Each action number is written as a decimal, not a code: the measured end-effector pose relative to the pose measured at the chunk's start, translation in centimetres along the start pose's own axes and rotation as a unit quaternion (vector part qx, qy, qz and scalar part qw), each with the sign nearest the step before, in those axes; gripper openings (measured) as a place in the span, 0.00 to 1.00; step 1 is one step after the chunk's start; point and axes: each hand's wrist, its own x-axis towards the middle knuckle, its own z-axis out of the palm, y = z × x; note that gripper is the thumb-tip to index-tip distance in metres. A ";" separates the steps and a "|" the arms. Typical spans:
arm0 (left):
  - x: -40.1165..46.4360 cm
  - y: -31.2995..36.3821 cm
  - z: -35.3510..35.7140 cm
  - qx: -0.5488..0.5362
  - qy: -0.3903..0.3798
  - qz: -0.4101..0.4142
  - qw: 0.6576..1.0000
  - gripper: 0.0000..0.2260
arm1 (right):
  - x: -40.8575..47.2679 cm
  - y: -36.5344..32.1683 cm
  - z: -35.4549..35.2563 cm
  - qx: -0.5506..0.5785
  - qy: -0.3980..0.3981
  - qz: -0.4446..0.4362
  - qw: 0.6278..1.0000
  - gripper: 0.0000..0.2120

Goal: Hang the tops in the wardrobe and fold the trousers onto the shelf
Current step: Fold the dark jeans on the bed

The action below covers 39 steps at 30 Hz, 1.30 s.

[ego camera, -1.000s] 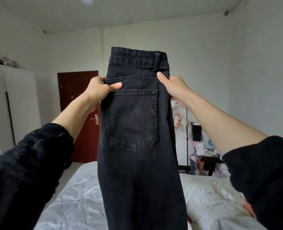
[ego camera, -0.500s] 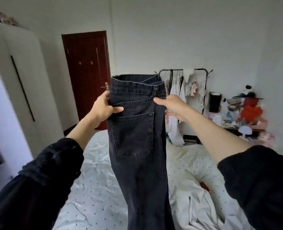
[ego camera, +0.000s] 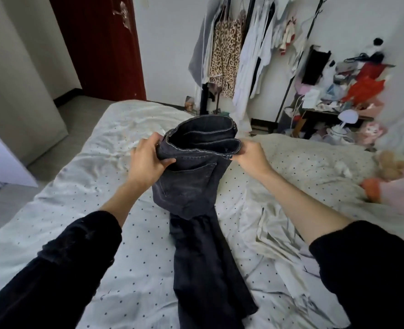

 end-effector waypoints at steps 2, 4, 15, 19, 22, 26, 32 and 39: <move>-2.9 -1.6 2.2 0.031 -0.032 0.013 0.999 0.16 | -2.2 3.4 0.8 -0.037 0.004 -0.010 0.999 0.10; -6.3 -4.1 4.5 0.071 -0.070 0.030 0.995 0.17 | -5.0 6.7 1.6 -0.091 -0.024 -0.017 0.995 0.09; -28.4 -11.9 15.7 0.231 -0.230 0.148 0.934 0.30 | -20.2 26.1 4.9 -0.334 -0.183 -0.151 0.912 0.11; -31.1 -12.5 17.6 0.264 -0.206 0.144 0.931 0.30 | -20.7 28.8 5.2 -0.345 -0.165 -0.206 0.901 0.12; -31.6 -12.6 18.0 0.281 -0.161 0.133 0.937 0.29 | -19.9 28.3 5.4 -0.339 -0.103 -0.255 0.900 0.11; -33.6 -13.4 19.2 0.329 -0.189 0.127 0.917 0.26 | -20.7 30.8 5.3 -0.385 -0.128 -0.281 0.870 0.18; -38.2 -14.3 21.1 0.225 -0.356 -0.079 0.904 0.20 | -25.9 35.4 6.9 -0.284 -0.347 0.183 0.875 0.15; -37.0 -14.7 22.5 -0.050 -0.281 -0.554 0.782 0.39 | -27.7 35.9 12.1 0.020 -0.217 0.512 0.831 0.20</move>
